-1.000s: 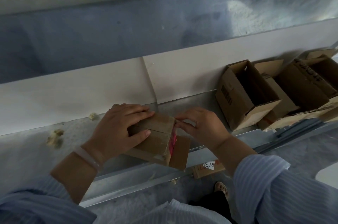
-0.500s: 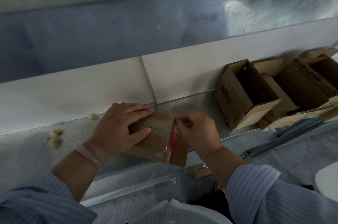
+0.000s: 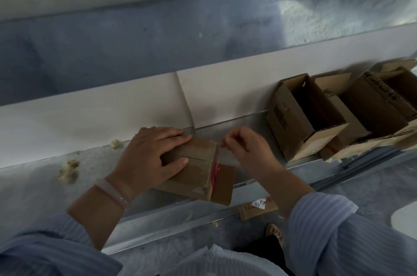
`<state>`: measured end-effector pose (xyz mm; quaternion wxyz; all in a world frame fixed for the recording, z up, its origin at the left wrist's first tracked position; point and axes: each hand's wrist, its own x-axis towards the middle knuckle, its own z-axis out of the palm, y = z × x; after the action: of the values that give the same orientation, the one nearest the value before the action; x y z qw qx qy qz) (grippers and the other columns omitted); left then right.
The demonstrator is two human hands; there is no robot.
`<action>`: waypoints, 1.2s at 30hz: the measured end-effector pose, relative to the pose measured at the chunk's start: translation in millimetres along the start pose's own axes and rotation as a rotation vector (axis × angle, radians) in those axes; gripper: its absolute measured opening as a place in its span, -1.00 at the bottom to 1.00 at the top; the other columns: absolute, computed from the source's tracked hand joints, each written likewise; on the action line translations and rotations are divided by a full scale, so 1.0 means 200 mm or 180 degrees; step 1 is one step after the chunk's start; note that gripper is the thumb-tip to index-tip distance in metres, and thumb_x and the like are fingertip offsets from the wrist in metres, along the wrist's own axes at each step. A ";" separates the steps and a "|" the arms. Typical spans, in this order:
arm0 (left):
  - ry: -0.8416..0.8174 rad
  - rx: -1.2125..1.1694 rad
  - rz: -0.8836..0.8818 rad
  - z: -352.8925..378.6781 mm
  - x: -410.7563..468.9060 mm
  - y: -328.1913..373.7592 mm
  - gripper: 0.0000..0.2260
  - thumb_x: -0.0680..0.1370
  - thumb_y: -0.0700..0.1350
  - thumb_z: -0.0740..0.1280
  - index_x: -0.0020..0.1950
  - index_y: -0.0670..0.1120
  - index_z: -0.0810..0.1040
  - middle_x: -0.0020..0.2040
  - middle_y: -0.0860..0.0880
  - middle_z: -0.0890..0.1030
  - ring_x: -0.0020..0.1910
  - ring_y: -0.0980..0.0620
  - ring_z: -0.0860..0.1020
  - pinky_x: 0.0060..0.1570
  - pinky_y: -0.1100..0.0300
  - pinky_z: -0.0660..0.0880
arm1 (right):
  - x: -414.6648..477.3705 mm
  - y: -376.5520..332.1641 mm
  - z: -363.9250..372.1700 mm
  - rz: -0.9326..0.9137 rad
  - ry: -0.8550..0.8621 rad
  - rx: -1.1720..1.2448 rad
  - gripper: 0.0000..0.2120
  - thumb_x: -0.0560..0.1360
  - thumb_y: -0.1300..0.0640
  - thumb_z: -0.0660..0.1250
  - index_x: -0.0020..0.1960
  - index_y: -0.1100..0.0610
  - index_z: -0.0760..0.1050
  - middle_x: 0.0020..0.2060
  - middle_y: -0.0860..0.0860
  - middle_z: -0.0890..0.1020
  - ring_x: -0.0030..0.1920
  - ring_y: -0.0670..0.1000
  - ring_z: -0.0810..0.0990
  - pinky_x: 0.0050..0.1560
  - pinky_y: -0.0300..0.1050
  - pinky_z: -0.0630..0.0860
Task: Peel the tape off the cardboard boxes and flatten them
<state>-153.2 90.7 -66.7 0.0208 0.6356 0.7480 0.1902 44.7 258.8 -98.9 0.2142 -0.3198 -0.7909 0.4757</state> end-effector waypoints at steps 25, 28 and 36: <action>0.0040 0.0030 0.0022 0.00 0.01 -0.01 -0.55 0.50 0.25 0.20 0.35 0.16 0.48 0.30 0.20 0.49 0.23 0.16 0.45 0.20 0.07 0.36 | -0.02 -0.03 0.08 -0.0280 0.0265 -0.0765 -0.95 0.53 0.14 0.34 -0.11 0.09 0.54 -0.20 -0.06 0.56 -0.21 -0.12 0.50 -0.22 -0.39 0.39; 0.0042 0.0037 0.0014 0.00 0.01 -0.01 -0.55 0.50 0.25 0.20 0.35 0.16 0.48 0.30 0.20 0.50 0.24 0.16 0.44 0.21 0.08 0.35 | 0.00 -0.03 0.07 0.0268 0.0112 -0.0269 -0.93 0.59 0.14 0.28 -0.03 0.04 0.54 -0.14 -0.06 0.63 -0.14 -0.14 0.58 -0.11 -0.30 0.50; 0.0117 0.0069 -0.0037 0.01 0.01 0.01 -0.57 0.51 0.25 0.18 0.33 0.16 0.49 0.26 0.20 0.51 0.20 0.16 0.45 0.18 0.05 0.37 | -0.02 -0.01 0.11 0.1070 -0.0622 0.0421 -0.74 0.64 0.15 0.17 0.19 -0.04 0.58 0.07 -0.05 0.65 0.11 -0.05 0.58 0.05 -0.23 0.43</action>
<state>-150.5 93.6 -67.5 0.0012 0.6278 0.7539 0.1936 32.5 242.5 -107.6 0.0746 -0.3849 -0.7105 0.5843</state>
